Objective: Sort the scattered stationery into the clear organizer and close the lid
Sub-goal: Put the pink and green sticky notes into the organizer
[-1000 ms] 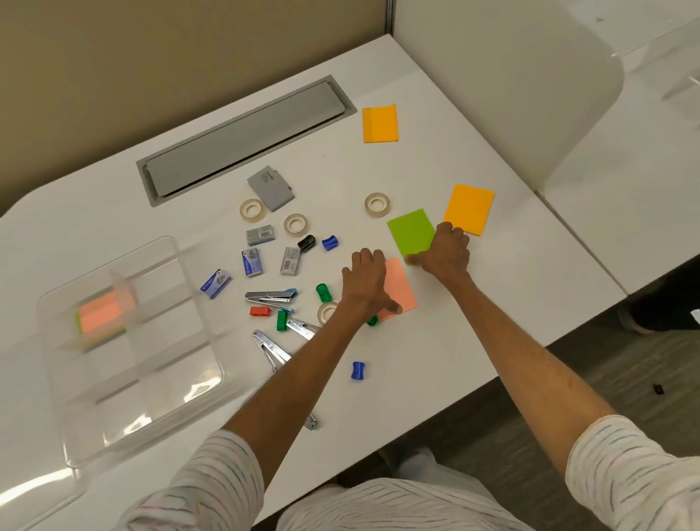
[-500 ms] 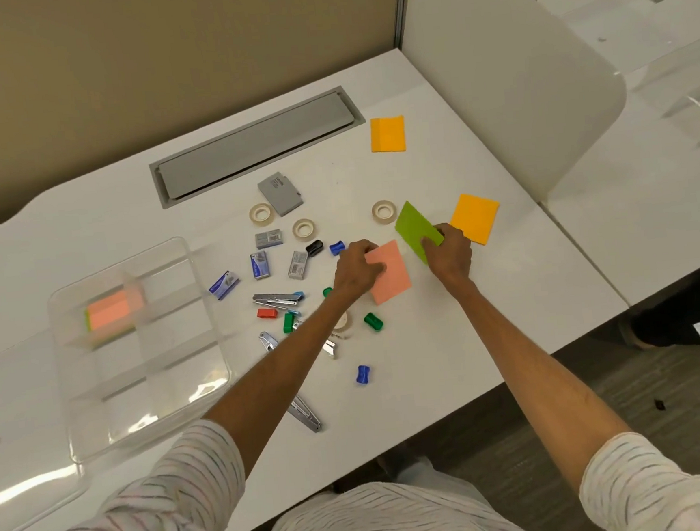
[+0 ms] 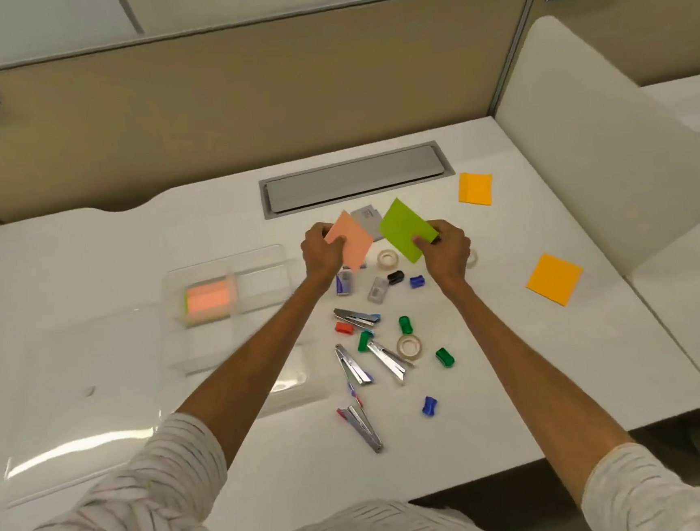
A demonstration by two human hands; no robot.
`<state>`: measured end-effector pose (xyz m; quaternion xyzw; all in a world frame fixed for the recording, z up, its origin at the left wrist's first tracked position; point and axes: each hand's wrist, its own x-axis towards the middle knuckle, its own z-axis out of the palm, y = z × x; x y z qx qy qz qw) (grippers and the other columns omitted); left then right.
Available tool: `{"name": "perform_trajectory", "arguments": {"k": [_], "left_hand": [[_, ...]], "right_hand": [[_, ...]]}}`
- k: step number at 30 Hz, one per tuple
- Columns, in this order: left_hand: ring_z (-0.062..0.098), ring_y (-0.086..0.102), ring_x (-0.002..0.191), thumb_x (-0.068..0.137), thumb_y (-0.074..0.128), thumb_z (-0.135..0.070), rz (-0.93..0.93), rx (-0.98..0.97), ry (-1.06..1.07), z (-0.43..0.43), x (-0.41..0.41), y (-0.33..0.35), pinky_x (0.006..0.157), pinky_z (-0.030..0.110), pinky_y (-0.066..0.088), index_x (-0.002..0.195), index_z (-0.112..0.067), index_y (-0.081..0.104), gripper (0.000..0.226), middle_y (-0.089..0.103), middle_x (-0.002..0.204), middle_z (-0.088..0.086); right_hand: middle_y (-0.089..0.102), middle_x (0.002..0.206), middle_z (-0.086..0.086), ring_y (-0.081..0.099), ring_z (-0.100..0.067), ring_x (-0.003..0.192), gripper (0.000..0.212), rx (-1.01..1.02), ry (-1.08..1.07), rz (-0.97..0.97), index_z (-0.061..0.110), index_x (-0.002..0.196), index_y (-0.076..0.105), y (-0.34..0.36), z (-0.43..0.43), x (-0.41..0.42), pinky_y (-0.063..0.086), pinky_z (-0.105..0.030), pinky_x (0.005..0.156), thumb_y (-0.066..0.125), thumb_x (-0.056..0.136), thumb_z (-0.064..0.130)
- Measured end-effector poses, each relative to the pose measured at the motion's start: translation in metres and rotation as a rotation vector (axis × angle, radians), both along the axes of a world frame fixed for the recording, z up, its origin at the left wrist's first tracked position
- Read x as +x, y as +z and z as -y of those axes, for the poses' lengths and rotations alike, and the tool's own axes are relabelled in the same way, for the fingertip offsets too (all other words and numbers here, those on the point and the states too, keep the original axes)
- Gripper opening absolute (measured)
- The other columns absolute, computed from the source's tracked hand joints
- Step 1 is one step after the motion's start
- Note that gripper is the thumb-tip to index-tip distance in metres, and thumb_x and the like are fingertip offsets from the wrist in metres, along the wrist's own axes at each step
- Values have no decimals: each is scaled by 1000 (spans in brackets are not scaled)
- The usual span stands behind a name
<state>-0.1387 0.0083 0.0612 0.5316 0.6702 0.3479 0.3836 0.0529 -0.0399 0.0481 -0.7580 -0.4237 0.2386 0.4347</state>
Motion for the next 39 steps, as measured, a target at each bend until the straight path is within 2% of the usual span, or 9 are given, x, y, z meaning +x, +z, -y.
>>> {"name": "perform_trajectory", "arguments": {"k": [4,9,15,19,22,25,32,37,39], "left_hand": [[33,61,108,87,63,-8,49,0,160,-14,-69,13,92,43,52,116,2,58,31,64,118,19],[32,61,110,88,63,-7,106,9,355,-20,-148,19,92,36,49,118,0,58,32,64,121,18],[33,60,112,92,59,-8,176,20,541,-16,-228,19,97,44,52,122,0,54,32,60,125,18],[36,59,113,96,49,-7,158,15,629,-14,-272,16,95,50,52,124,-1,54,29,60,125,19],[36,58,115,97,45,-6,160,3,689,-13,-301,11,97,50,51,125,-2,53,29,59,126,19],[36,58,115,97,44,-6,184,-1,756,-10,-324,6,97,49,51,123,-2,54,28,59,126,19],[36,59,114,95,46,-4,256,-20,808,-5,-355,-8,96,49,52,120,1,55,27,60,124,19],[35,59,113,96,46,-3,321,-22,802,-5,-359,-15,85,45,58,122,3,53,29,57,127,20],[36,58,113,95,46,-3,341,-24,789,-5,-359,-17,83,45,58,123,3,53,29,56,129,21]], "right_hand": [[74,98,-16,69,-30,90,29,13,88,-55,4,102,71,10,-20,-57,52,-32,75,79,77,16],[73,97,-19,70,-31,88,31,17,205,-120,-1,102,71,15,-36,-127,58,-37,75,81,76,14],[72,95,-24,69,-39,85,29,-7,342,-193,-5,102,69,17,-55,-195,58,-51,74,79,77,7],[72,99,-23,69,-37,89,22,-40,416,-177,-2,107,68,13,-64,-235,58,-53,78,66,87,5],[71,102,-21,68,-36,95,25,-86,488,-95,1,111,68,9,-67,-260,56,-53,83,53,91,2],[69,106,-20,66,-36,99,30,-105,523,-25,3,113,67,4,-68,-282,53,-50,87,48,90,-2],[70,106,-13,63,-28,102,31,-177,560,76,10,113,66,-10,-70,-317,43,-28,83,54,86,-1],[69,104,-15,61,-29,104,29,-222,583,74,11,113,65,-21,-71,-330,43,-27,84,55,88,1],[70,106,-16,62,-31,106,30,-229,593,80,8,113,67,-24,-73,-333,48,-33,92,51,89,-1]]}}
